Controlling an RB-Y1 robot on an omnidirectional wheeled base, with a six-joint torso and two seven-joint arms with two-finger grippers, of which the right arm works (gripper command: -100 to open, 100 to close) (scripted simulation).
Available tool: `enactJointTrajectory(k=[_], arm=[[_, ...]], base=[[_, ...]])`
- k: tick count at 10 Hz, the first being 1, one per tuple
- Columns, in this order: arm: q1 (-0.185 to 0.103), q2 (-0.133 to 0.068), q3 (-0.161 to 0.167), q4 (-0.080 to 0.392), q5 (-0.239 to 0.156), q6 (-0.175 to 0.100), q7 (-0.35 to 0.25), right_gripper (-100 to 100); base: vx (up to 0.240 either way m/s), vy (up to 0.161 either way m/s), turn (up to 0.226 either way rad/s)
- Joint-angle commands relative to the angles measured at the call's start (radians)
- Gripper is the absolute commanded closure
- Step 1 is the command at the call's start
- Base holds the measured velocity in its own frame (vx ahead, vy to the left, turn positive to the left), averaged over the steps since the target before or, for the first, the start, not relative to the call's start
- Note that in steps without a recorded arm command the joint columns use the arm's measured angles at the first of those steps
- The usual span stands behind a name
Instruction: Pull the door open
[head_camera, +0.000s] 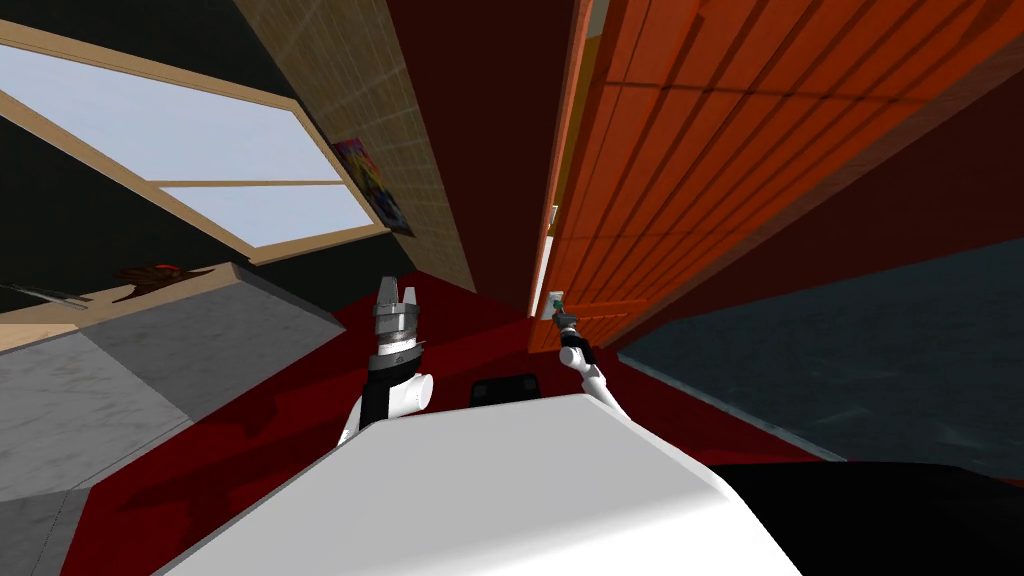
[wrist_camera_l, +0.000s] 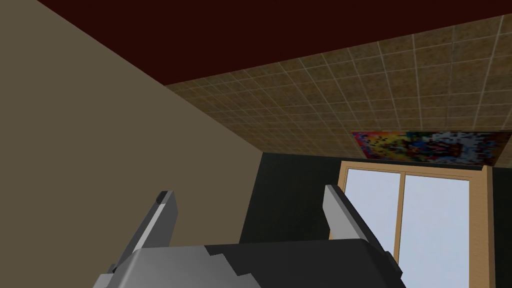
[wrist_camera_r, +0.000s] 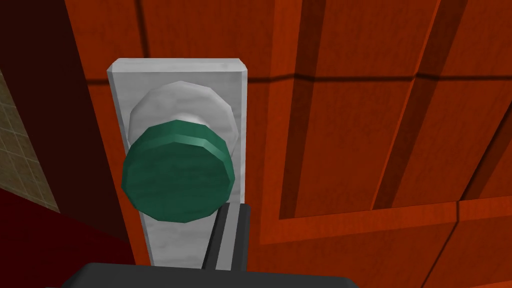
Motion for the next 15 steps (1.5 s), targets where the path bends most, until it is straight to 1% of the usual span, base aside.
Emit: enactJointTrajectory(k=[1,4,5,6,9,10,11,12,15], arm=[[-0.01,0.01,0.028,-0.01,0.006,-0.012,-0.001,-100],[-0.009,0.009,0.037,-0.011,0.008,-0.02,-0.005,-100],[0.008,0.008,0.011,-0.012,0.003,-0.008,0.006,-100],[0.009,-0.002,-0.006,-0.018,-0.011,0.022,0.007,-100],[0.001,-0.019,-0.033,-0.042,-0.036,0.086,0.005,-100],[-0.002,-0.027,-0.045,-0.052,-0.048,0.114,0.005,-100],[0.021,-0.025,-0.057,-0.044,-0.044,0.108,0.014,-100],[0.021,-0.025,-0.057,-0.044,-0.044,0.108,0.014,100],[0.021,-0.025,-0.057,-0.044,-0.044,0.108,0.014,100]], base=[[-0.123,-0.07,0.076],[-0.055,-0.024,0.038],[-0.014,-0.035,-0.037],[0.037,-0.007,-0.119],[0.065,0.059,-0.075],[0.106,0.069,-0.061],[0.064,0.006,-0.065],[-0.001,-0.019,0.032],[-0.023,0.007,0.011]])
